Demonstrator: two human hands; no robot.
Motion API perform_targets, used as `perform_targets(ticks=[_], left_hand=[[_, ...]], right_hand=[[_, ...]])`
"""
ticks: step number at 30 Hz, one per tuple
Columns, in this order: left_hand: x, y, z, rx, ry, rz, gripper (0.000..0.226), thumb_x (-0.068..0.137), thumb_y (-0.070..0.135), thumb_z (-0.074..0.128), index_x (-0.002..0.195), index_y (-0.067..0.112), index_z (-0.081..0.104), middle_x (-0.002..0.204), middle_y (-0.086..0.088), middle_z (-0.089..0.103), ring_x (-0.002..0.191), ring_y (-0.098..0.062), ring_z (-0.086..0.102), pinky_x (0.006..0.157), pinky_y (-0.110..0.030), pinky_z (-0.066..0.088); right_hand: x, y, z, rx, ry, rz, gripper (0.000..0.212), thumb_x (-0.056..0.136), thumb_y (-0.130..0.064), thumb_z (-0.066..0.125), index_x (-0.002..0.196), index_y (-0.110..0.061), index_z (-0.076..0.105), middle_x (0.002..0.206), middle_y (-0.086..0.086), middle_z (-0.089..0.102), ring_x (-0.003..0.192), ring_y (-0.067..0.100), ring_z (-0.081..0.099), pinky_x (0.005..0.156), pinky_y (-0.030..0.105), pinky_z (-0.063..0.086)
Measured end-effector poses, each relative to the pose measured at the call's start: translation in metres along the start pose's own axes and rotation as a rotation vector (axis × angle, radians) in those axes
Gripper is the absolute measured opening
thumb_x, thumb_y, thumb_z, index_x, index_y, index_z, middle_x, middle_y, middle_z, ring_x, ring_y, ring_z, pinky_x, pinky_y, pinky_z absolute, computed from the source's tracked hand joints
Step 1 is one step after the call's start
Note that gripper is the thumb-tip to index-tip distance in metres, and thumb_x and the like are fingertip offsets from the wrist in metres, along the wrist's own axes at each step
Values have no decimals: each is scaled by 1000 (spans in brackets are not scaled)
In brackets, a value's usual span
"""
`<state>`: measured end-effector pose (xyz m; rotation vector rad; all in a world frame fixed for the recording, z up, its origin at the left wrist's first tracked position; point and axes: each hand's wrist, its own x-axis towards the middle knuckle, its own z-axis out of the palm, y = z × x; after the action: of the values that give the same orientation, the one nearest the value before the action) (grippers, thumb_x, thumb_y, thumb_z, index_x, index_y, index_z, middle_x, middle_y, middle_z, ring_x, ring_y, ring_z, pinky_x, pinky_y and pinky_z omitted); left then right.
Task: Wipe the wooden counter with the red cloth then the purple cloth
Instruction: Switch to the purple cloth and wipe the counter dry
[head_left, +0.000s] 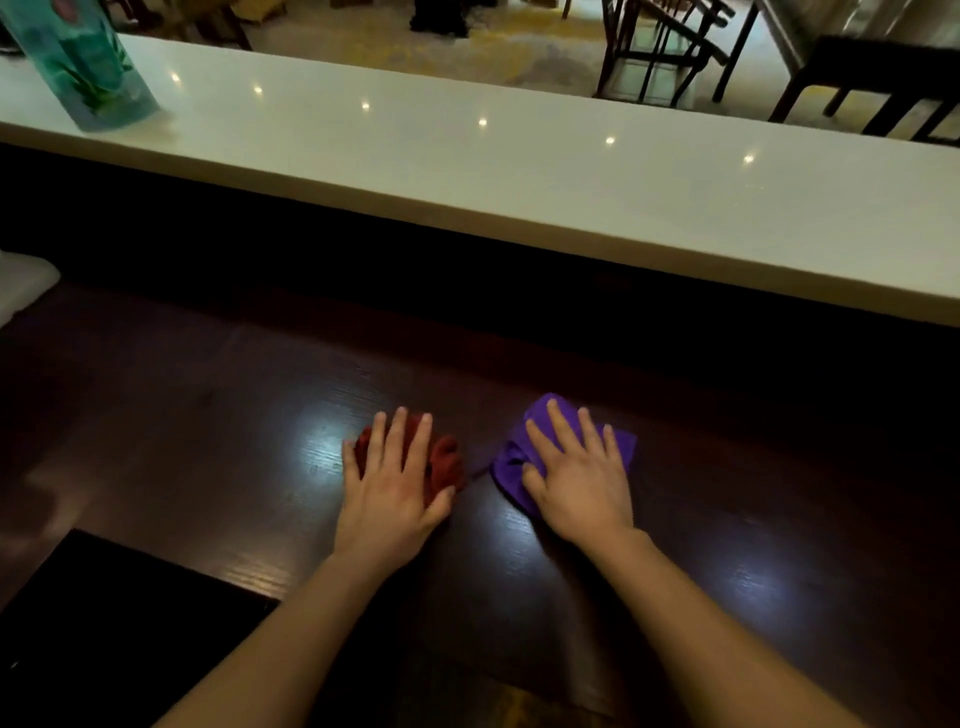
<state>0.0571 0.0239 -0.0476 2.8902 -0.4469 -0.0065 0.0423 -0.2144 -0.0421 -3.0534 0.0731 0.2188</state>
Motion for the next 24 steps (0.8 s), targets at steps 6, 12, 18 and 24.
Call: perform_targets(ticks=[6,12,18,24], left_hand=[[-44,57,25,54,36,89,83,79,58,49,153,27,28,162,-22,18,151,-37,7,114,-68,15],[-46,64,35,110,7,51,69,82,55,48,146,29,43,163,-18,17,152,-34,5,115,-69,10],[-48,61,33,109,45,70,69,82,54,51,146,31,41,163,-16,17,152,-34,5,116,-68,7],[-48,60,38,94,89,184,65,83,54,50,144,30,45,162,-11,23,151,-35,8,118,-62,11]], right_hand=[[-79,18,10,-23,9,-154,65,84,-55,41,145,-35,36,160,-6,21,146,28,20,116,50,16],[-30,45,-6,-51,-18,37,63,92,-55,32,150,-31,26,163,-2,9,148,27,10,119,47,10],[-68,29,-3,-48,-34,59,68,86,-52,34,149,-28,28,162,2,10,148,33,9,118,53,10],[-136,85,10,-86,-13,13,63,82,-50,41,140,-27,48,157,1,31,141,33,33,113,58,23]])
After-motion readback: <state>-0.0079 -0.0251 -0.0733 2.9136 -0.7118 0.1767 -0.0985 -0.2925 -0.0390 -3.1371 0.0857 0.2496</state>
